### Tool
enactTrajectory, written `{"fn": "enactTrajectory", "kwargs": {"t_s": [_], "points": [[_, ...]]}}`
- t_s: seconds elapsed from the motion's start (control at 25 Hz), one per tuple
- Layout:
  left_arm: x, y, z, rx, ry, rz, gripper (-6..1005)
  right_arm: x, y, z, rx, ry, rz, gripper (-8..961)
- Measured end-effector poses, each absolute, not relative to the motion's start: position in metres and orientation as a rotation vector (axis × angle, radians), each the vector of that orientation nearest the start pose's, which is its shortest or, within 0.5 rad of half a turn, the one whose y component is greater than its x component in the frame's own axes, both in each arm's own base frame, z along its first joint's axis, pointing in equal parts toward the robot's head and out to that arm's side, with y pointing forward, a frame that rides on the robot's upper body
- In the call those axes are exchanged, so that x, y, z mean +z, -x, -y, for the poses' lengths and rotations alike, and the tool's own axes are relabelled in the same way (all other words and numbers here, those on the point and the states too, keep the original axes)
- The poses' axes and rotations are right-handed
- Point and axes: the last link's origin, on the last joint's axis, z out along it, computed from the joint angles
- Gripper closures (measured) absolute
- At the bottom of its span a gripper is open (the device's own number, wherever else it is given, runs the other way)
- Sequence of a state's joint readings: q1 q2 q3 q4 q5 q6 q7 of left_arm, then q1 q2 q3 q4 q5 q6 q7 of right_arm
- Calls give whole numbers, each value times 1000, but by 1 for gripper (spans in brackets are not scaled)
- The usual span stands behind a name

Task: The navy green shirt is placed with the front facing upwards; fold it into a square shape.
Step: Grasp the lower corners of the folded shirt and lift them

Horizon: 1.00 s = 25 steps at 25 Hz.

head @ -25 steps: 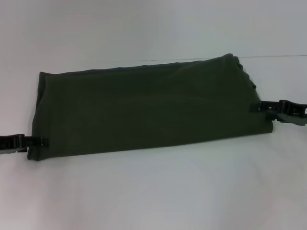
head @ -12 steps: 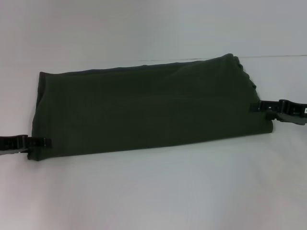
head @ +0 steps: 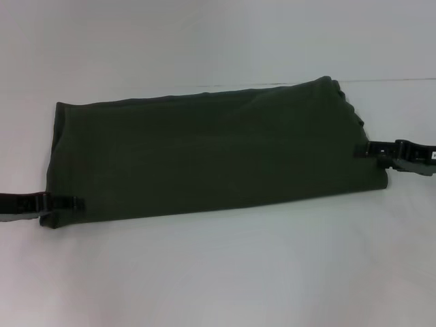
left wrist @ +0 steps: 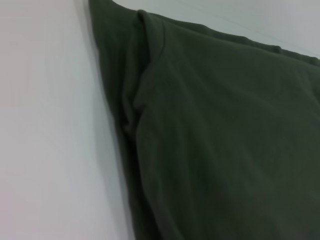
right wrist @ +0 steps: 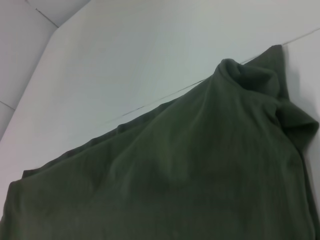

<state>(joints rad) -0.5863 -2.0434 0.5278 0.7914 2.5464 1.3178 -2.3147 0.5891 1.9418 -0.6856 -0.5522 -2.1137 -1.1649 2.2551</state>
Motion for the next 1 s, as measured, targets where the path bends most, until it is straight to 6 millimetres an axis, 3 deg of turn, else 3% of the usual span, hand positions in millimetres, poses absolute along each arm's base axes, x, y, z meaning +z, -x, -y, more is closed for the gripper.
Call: {"fn": "enactTrajectory", "kwargs": {"t_s": [0.4,0.84,1.0], "points": [[44,329,-360,-219,2075,1683,217,45,-322,-384,546,2012,-1682,147],[45,330,-363,-186,2072,1657,343,46,-321,-386,547,2013,-1677,148],[43,329,-365,-159,2081,1638,533,46,-321,-386,548,2011,-1680,148]]}}
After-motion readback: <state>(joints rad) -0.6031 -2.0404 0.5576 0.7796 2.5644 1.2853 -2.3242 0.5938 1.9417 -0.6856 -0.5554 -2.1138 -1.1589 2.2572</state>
